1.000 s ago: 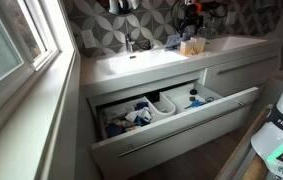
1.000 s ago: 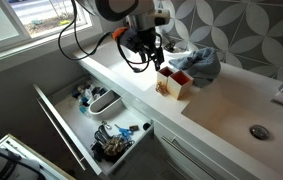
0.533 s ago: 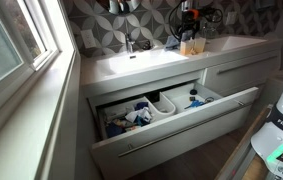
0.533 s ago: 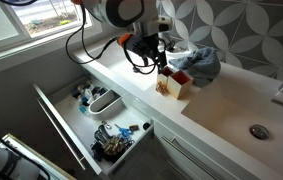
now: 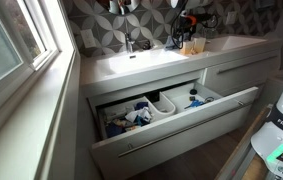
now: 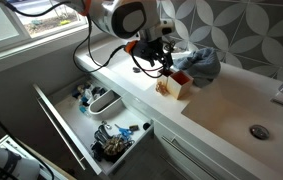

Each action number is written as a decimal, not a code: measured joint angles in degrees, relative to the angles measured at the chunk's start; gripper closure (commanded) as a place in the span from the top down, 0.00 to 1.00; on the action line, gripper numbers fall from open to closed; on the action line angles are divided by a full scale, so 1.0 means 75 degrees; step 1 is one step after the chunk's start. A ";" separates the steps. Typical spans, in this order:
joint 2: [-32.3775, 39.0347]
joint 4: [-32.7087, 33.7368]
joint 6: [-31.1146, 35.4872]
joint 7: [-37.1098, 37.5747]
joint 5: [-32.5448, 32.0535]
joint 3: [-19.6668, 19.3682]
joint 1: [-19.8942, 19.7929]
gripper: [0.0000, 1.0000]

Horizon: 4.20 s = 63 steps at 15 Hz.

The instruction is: Pick up the box on the left and move t to the left side of the sink

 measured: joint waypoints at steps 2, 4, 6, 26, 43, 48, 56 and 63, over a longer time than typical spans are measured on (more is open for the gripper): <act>0.0161 0.0006 0.0209 -0.0079 0.0001 0.0017 -0.0002 0.60; 0.0248 0.0013 0.0376 -0.0110 0.0000 0.0050 -0.0001 0.45; 0.0252 0.0015 0.0437 -0.0113 -0.0004 0.0087 0.0008 0.33; -0.1700 -0.1236 -0.0995 -0.2101 0.1847 0.1864 0.0646 0.01; -0.0444 0.0559 -0.2614 -0.4299 0.1422 0.2604 0.1895 0.01; 0.0917 0.2609 -0.3744 -0.5078 0.0997 0.3169 0.2300 0.01; 0.1493 0.4045 -0.4817 -0.6469 0.0712 0.3317 0.2348 0.01; 0.1788 0.3541 -0.2694 -0.7228 0.0759 0.3723 0.2456 0.01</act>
